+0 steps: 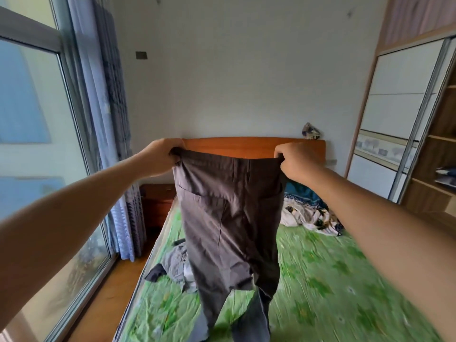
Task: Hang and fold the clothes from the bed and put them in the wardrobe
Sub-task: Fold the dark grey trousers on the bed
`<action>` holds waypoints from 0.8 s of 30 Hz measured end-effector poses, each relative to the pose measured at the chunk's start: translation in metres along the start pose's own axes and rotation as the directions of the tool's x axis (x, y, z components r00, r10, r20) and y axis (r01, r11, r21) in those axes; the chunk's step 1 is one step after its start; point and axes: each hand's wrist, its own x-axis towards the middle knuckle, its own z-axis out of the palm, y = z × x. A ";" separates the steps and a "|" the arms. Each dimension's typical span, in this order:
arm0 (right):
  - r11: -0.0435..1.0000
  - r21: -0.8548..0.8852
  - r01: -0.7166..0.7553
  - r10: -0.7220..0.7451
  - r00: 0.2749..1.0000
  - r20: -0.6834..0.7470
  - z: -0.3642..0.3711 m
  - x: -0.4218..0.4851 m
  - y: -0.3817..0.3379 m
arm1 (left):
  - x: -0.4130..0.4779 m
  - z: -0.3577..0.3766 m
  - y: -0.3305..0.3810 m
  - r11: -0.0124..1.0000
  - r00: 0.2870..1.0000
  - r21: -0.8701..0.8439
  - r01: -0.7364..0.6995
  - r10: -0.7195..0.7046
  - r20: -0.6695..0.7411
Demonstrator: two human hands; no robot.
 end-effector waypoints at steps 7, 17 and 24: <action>0.745 0.667 -0.011 -0.042 0.997 0.063 0.001 0.001 0.002 | 0.016 0.033 0.057 0.975 0.992 -0.185 -0.122 0.112 -0.059; 0.413 0.903 -0.117 -0.205 0.954 0.217 0.002 -0.011 0.011 | 0.044 0.081 0.130 0.880 0.976 -0.458 0.128 -0.030 0.216; 0.925 0.345 0.159 -0.302 0.859 0.415 -0.007 -0.011 0.062 | 0.045 0.099 0.130 0.921 0.975 -0.373 0.115 -0.032 0.222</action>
